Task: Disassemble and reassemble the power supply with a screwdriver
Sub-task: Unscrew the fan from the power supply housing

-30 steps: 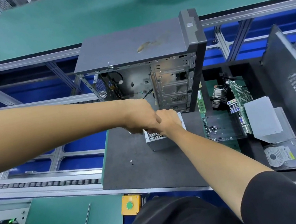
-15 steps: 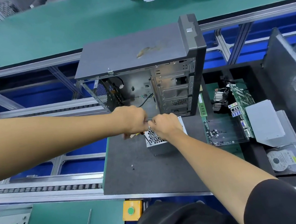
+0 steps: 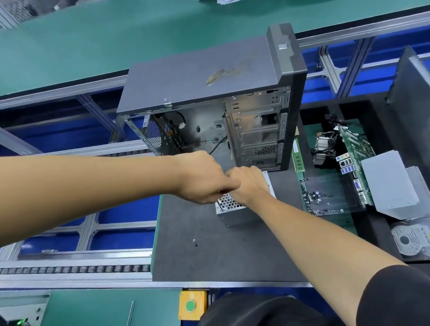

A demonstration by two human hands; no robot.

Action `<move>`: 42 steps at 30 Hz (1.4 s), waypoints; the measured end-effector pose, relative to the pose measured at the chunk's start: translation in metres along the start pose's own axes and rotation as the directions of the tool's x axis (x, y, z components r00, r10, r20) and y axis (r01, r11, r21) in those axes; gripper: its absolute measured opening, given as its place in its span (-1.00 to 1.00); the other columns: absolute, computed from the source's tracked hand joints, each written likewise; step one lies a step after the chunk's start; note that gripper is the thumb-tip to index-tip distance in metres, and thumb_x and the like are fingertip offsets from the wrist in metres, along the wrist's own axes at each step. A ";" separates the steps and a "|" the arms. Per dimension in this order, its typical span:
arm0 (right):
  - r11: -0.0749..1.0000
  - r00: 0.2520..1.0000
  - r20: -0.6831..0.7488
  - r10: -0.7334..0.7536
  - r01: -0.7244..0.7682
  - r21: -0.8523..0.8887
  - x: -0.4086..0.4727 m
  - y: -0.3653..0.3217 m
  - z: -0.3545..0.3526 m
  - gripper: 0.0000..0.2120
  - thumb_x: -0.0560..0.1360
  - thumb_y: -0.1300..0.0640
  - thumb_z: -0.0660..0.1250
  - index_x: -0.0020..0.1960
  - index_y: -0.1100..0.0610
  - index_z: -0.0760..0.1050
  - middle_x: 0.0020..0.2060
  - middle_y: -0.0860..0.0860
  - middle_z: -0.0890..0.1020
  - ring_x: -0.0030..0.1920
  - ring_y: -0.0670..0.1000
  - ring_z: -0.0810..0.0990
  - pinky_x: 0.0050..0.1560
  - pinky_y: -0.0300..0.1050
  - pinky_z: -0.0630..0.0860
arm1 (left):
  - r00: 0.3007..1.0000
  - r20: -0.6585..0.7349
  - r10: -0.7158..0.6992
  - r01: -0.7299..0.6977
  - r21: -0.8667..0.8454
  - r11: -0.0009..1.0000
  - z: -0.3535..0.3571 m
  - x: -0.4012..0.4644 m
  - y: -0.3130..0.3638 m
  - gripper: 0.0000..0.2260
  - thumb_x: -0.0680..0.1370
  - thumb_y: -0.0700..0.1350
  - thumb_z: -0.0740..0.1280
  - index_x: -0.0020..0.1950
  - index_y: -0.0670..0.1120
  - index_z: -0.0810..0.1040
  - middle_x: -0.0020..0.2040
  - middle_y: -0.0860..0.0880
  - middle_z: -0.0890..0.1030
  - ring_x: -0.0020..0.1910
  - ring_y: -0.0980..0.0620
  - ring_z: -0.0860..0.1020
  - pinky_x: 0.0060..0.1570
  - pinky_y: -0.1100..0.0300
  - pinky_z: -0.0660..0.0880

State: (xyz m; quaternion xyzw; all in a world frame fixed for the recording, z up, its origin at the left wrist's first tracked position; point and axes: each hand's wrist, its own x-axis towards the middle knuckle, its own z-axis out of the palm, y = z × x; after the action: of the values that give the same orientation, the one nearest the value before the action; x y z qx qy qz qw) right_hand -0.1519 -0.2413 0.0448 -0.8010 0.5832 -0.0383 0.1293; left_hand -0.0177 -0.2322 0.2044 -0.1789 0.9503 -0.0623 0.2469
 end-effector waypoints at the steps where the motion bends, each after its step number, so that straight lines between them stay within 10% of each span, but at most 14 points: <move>1: 1.000 1.000 0.006 -0.001 0.001 0.001 0.000 0.000 0.000 -0.73 0.47 0.06 0.06 -0.31 0.03 0.46 -0.44 -0.04 0.46 -0.30 0.13 0.51 -0.19 -0.04 0.24 | 0.990 0.038 -0.136 0.138 -0.066 0.988 0.003 0.000 0.002 -0.85 0.55 0.04 0.22 0.05 0.01 0.39 -0.30 -0.01 0.54 -0.36 -0.15 0.38 -0.34 0.12 0.27; 3: 1.000 1.000 0.002 0.017 -0.017 0.020 0.000 0.000 0.000 -0.71 0.46 0.04 0.02 -0.34 0.03 0.42 -0.44 -0.04 0.44 -0.31 0.13 0.50 -0.19 -0.02 0.23 | 0.915 0.202 -0.349 0.396 -0.283 0.874 0.002 0.002 0.004 -0.87 0.51 0.06 0.27 -0.07 0.02 0.46 -0.29 0.06 0.57 -0.32 -0.08 0.48 -0.35 0.18 0.33; 6: 0.999 0.999 -0.029 0.029 -0.028 0.037 0.002 0.000 0.003 -0.63 0.52 -0.01 0.01 -0.37 0.05 0.41 -0.47 -0.02 0.42 -0.37 0.13 0.44 -0.21 -0.01 0.23 | 0.734 0.498 -0.462 0.672 -0.634 0.382 -0.002 0.009 0.003 -0.84 0.53 -0.03 0.27 -0.09 -0.10 0.56 -0.28 -0.08 0.72 -0.43 0.03 0.62 -0.49 0.32 0.37; 9: 0.999 0.999 -0.033 0.038 -0.037 0.038 0.003 0.000 0.005 -0.59 0.58 -0.04 0.04 -0.35 0.05 0.45 -0.48 -0.02 0.43 -0.37 0.13 0.46 -0.20 0.00 0.27 | 0.599 0.673 -0.433 0.781 -0.610 0.131 0.000 0.012 0.001 -0.73 0.60 -0.02 0.20 -0.02 -0.19 0.59 -0.35 -0.18 0.69 -0.54 -0.05 0.50 -0.56 0.32 0.30; 12: 0.999 0.998 -0.035 0.043 -0.042 0.023 0.002 -0.001 0.005 -0.59 0.59 -0.03 0.06 -0.37 0.05 0.42 -0.49 -0.03 0.40 -0.36 0.15 0.47 -0.22 0.00 0.26 | 0.744 0.517 -0.423 0.665 -0.511 0.545 0.000 0.009 -0.003 -0.66 0.66 0.01 0.16 -0.01 -0.21 0.58 -0.20 -0.16 0.70 -0.39 -0.09 0.51 -0.46 0.22 0.41; 15: 1.000 1.000 -0.009 0.017 -0.017 -0.001 0.001 0.000 0.004 -0.66 0.54 0.00 0.08 -0.39 0.03 0.34 -0.47 -0.03 0.40 -0.37 0.12 0.47 -0.21 -0.02 0.22 | 0.959 0.271 -0.081 0.133 -0.178 0.975 -0.006 0.004 -0.007 -0.81 0.69 0.04 0.15 0.15 -0.05 0.43 -0.03 -0.08 0.64 -0.18 -0.18 0.51 -0.24 0.07 0.37; 18: 0.998 0.999 -0.031 0.042 -0.040 0.053 0.001 0.000 0.003 -0.59 0.56 -0.04 0.06 -0.40 0.07 0.40 -0.50 -0.01 0.42 -0.46 0.05 0.37 -0.23 0.00 0.22 | 0.902 0.305 0.305 -0.356 0.126 0.926 -0.016 0.001 -0.010 -0.89 0.70 0.03 0.11 0.16 0.02 0.31 -0.02 -0.05 0.58 -0.21 -0.22 0.51 -0.32 0.02 0.40; 23: 1.000 0.999 0.035 0.004 -0.004 -0.026 0.000 0.000 -0.001 -0.81 0.42 0.12 0.13 -0.35 0.02 0.39 -0.47 -0.05 0.42 -0.34 0.12 0.49 -0.20 -0.04 0.24 | 0.978 0.145 -0.151 0.171 -0.143 0.975 -0.006 0.000 0.004 -0.80 0.50 0.13 0.24 -0.05 0.01 0.42 -0.31 0.04 0.51 -0.38 -0.02 0.43 -0.33 0.13 0.28; 27: 1.000 1.000 0.011 0.010 -0.010 -0.013 0.000 0.001 0.000 -0.78 0.48 0.12 0.14 -0.34 0.04 0.39 -0.46 -0.05 0.41 -0.33 0.15 0.48 -0.18 -0.02 0.30 | 0.776 0.437 -0.456 0.615 -0.685 0.391 -0.003 0.013 0.013 -0.78 0.49 0.08 0.25 -0.26 -0.02 0.42 -0.35 -0.03 0.61 -0.44 -0.02 0.47 -0.39 0.19 0.41; 30: 1.000 0.999 -0.036 0.022 -0.021 0.019 0.000 -0.001 0.001 -0.63 0.56 0.01 0.06 -0.35 0.06 0.43 -0.47 -0.02 0.44 -0.38 0.13 0.45 -0.23 -0.01 0.24 | 0.598 0.638 -0.485 0.716 -0.697 -0.035 0.003 0.012 0.008 -0.80 0.54 -0.01 0.23 -0.15 -0.11 0.53 -0.43 -0.09 0.59 -0.57 -0.03 0.39 -0.52 0.29 0.28; 33: 0.998 0.998 -0.057 0.038 -0.035 0.043 0.001 -0.001 0.003 -0.60 0.57 -0.01 0.05 -0.39 0.09 0.38 -0.48 0.02 0.47 -0.39 0.14 0.46 -0.26 0.00 0.21 | 0.695 0.513 -0.504 0.719 -0.516 0.466 0.006 -0.001 0.002 -0.68 0.64 0.04 0.14 0.03 -0.16 0.56 -0.27 -0.13 0.68 -0.40 -0.14 0.52 -0.37 0.15 0.45; 36: 0.999 0.999 -0.042 0.027 -0.025 0.036 -0.001 -0.001 0.002 -0.59 0.49 -0.04 -0.05 -0.35 0.07 0.45 -0.46 0.00 0.48 -0.36 0.14 0.48 -0.24 0.00 0.22 | 0.936 0.224 -0.272 0.305 -0.126 0.944 0.007 -0.007 -0.003 -0.78 0.69 0.07 0.08 0.20 0.02 0.43 -0.15 -0.08 0.59 -0.27 -0.17 0.45 -0.29 0.07 0.38; 39: 0.997 0.999 -0.028 0.046 -0.045 0.060 0.002 -0.003 0.002 -0.58 0.53 -0.06 0.01 -0.36 0.08 0.46 -0.47 0.00 0.46 -0.37 0.13 0.46 -0.23 0.01 0.23 | 0.942 0.189 0.276 -0.311 0.190 0.931 0.001 -0.007 -0.004 -0.78 0.66 -0.13 0.12 0.29 0.05 0.27 -0.11 -0.09 0.55 -0.25 -0.21 0.54 -0.36 0.04 0.42; 42: 1.000 1.000 0.011 0.029 -0.029 0.006 0.002 0.001 0.002 -0.72 0.50 0.01 0.15 -0.33 0.06 0.47 -0.45 -0.01 0.52 -0.34 0.11 0.52 -0.25 -0.02 0.28 | 0.967 0.023 0.252 -0.253 0.109 0.961 -0.003 -0.007 -0.005 -0.73 0.64 -0.08 0.19 0.30 0.10 0.24 -0.08 -0.07 0.59 -0.23 -0.21 0.57 -0.39 0.06 0.37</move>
State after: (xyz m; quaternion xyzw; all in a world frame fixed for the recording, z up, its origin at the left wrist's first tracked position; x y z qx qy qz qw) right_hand -0.1514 -0.2428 0.0428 -0.7922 0.5941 -0.0338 0.1355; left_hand -0.0120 -0.2343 0.2115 -0.0424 0.9593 -0.0824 0.2667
